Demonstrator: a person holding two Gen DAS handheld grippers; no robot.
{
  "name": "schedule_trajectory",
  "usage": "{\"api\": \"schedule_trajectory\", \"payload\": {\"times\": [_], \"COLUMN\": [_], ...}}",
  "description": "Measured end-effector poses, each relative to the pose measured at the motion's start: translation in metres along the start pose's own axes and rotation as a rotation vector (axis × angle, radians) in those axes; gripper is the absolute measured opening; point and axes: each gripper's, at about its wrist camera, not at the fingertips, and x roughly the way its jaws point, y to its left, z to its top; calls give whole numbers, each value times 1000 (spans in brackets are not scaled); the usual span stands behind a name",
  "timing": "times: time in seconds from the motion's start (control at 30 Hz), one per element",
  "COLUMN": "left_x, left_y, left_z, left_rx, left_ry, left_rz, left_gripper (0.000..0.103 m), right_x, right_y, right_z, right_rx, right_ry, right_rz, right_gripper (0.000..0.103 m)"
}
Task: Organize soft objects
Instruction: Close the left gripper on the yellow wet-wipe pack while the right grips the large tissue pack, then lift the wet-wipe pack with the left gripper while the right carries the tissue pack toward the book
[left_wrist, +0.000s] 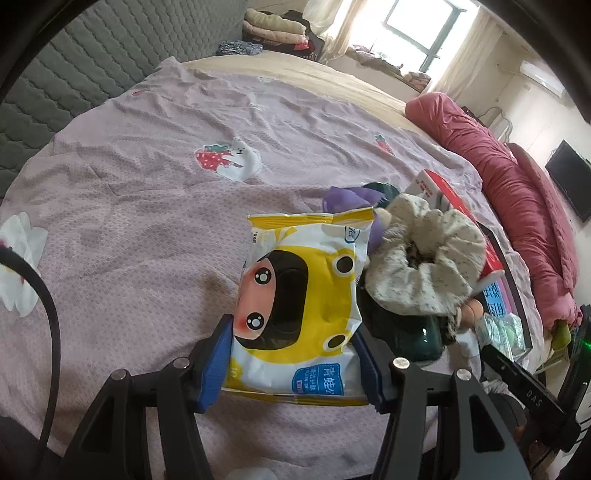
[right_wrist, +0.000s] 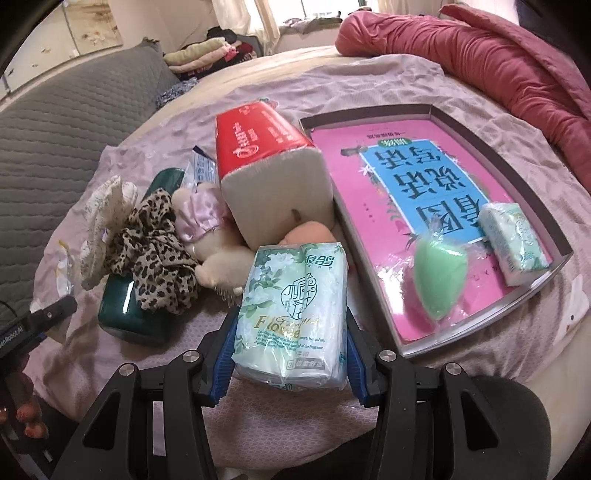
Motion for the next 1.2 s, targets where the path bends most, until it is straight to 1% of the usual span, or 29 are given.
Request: {"api": "schedule_trajectory", "payload": {"times": [0.07, 0.13, 0.27, 0.47, 0.63, 0.87, 1.2], "left_x": [-1, -2, -4, -16, -30, -45, -61], "left_y": [-2, -6, -12, -22, -34, -54, -95], "left_z": [-1, -2, -6, -10, -12, -16, -16], "left_rx": [8, 19, 37, 54, 82, 106, 179], "left_ry": [1, 0, 3, -14, -48, -63, -88], "left_rz": [-3, 2, 9, 11, 16, 2, -20], "left_gripper": [60, 60, 60, 60, 60, 60, 60], "right_x": [-2, -2, -5, -19, -31, -45, -61], "right_y": [0, -2, -7, -5, 1, 0, -15], "right_z": [2, 4, 4, 8, 10, 13, 18], "right_rx": [2, 14, 35, 16, -22, -45, -19], "right_ry": [-5, -8, -18, -84, -137, -193, -254], "right_rz": [9, 42, 57, 89, 96, 102, 103], "right_gripper": [52, 52, 52, 52, 52, 52, 52]}}
